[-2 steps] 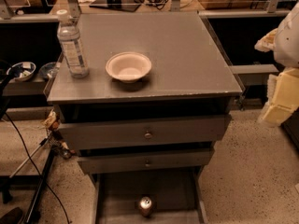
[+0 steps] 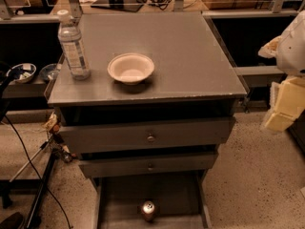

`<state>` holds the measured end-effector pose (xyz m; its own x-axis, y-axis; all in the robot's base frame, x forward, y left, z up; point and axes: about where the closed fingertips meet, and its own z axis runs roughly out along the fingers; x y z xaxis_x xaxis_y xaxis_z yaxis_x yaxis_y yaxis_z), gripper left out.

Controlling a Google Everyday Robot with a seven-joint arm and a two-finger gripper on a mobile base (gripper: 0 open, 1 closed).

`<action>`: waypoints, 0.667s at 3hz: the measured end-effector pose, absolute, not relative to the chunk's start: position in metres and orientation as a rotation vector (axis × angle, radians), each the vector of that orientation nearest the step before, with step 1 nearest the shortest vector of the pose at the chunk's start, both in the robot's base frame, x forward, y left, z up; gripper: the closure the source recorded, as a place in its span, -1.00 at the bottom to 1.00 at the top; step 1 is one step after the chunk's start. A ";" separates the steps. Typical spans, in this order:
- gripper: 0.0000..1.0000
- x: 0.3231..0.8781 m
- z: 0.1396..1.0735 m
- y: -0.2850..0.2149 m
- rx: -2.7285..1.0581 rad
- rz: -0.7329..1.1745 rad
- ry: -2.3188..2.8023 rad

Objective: Pick coke can from bottom drawer and place on counter

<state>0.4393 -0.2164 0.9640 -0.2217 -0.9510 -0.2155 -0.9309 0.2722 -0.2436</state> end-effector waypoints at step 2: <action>-1.00 0.435 0.923 -0.212 -1.779 -0.031 2.248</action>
Offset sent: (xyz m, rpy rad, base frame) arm -0.0076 0.0080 -0.0704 0.0000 0.1347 0.0586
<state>0.4346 -0.2123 0.9226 -0.2070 -0.9577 -0.1998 -0.9519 0.2443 -0.1848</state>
